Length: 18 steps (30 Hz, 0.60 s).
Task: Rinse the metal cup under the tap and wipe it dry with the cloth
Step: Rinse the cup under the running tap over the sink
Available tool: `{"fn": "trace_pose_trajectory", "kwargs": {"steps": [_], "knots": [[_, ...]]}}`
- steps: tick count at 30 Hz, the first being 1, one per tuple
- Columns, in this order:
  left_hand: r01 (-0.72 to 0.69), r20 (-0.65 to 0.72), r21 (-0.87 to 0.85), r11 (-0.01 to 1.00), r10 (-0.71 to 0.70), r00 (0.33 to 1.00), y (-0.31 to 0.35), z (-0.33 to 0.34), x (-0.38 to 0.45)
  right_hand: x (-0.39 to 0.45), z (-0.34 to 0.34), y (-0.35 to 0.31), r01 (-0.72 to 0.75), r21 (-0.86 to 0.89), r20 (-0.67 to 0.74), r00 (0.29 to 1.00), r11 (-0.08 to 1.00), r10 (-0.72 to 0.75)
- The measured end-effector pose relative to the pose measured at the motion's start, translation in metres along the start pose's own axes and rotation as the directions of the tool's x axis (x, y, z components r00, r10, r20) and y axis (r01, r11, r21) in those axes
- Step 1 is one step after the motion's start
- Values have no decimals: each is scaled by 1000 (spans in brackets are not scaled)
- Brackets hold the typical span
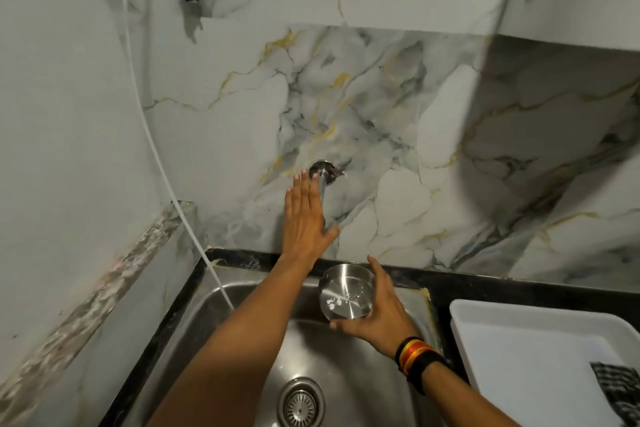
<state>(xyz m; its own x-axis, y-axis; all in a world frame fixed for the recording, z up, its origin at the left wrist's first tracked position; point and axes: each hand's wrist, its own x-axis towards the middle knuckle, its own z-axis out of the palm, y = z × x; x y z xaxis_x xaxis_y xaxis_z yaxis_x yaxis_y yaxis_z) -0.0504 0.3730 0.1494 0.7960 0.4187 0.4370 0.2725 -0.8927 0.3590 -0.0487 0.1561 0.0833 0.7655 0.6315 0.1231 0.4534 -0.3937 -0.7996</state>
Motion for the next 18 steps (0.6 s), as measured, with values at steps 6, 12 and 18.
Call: {"fn": "trace_pose_trajectory", "kwargs": {"steps": [6, 12, 18], "knots": [[-33, -115, -49, 998, 27, 993, -8, 22, 2, 21, 20, 9, -25, -7, 23, 999, 1000, 25], [-82, -149, -115, 990, 64, 987, -18, 29, 7, 36, 34, 14, -38, -13, 45, 998, 999, 38], [-166, -47, -221, 961, 159, 986, -36, 28, 13, 51, 39, 18, -33, -8, 65, 997, 999, 34]]}}
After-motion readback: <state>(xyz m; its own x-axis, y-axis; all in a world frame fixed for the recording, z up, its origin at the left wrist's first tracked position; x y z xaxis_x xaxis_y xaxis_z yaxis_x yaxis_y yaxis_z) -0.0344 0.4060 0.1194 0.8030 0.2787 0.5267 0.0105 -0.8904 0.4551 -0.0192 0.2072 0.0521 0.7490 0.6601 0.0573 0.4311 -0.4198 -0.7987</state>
